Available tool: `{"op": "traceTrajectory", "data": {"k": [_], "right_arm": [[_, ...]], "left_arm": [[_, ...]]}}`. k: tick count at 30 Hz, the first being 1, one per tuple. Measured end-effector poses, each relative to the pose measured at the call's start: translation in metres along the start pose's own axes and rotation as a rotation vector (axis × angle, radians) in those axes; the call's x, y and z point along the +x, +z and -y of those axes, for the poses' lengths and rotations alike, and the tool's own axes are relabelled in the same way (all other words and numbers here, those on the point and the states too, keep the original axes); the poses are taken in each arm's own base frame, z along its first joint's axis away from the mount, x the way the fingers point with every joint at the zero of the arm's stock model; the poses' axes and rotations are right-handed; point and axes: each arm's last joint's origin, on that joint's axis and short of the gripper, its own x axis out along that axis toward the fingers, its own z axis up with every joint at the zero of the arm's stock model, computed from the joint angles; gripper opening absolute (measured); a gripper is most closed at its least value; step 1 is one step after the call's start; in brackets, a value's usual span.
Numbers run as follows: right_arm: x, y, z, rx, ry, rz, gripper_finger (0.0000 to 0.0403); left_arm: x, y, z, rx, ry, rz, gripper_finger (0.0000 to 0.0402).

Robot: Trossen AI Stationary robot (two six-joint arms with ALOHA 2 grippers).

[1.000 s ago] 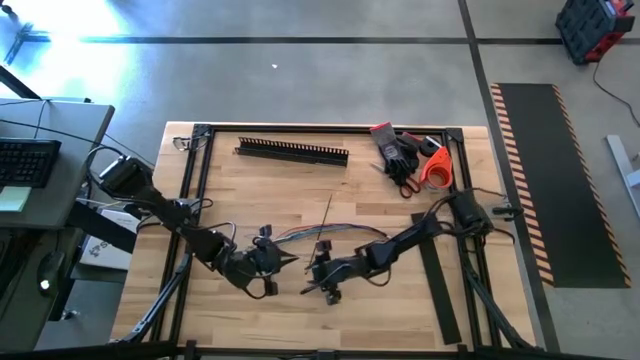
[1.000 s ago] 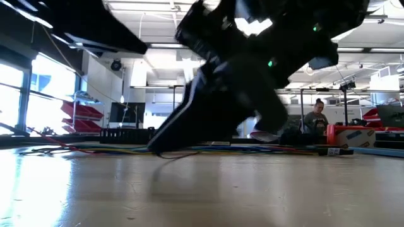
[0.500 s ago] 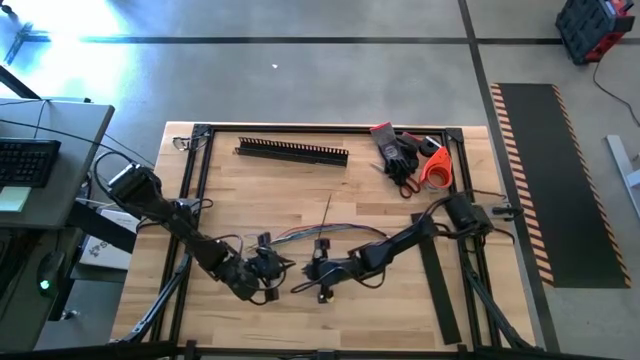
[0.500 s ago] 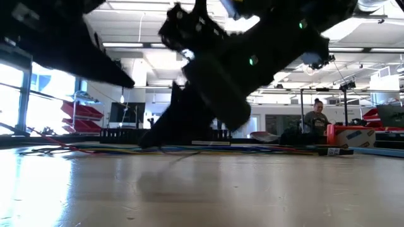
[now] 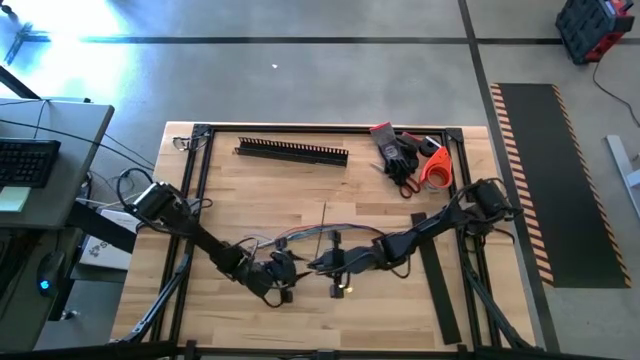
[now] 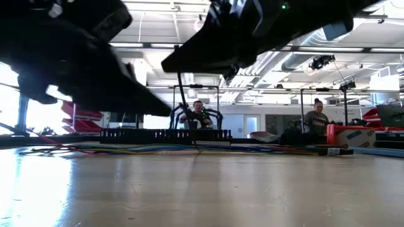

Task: Ziptie cables
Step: Wrap the black zip tie around the cables

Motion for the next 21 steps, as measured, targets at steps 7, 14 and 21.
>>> {"op": "traceTrajectory", "data": {"k": [7,14,21], "right_arm": [[-0.009,-0.010,0.004,0.073,0.030,0.128,0.0000],[-0.010,-0.012,0.001,0.069,0.039,0.124,0.0000],[-0.011,-0.013,-0.003,0.066,0.032,0.120,0.0000]], "left_arm": [[0.017,0.008,-0.008,-0.065,0.014,0.125,0.0192],[0.020,0.011,-0.011,-0.094,0.011,0.157,0.0166],[0.020,0.012,-0.010,-0.104,-0.042,0.170,0.0068]]}}
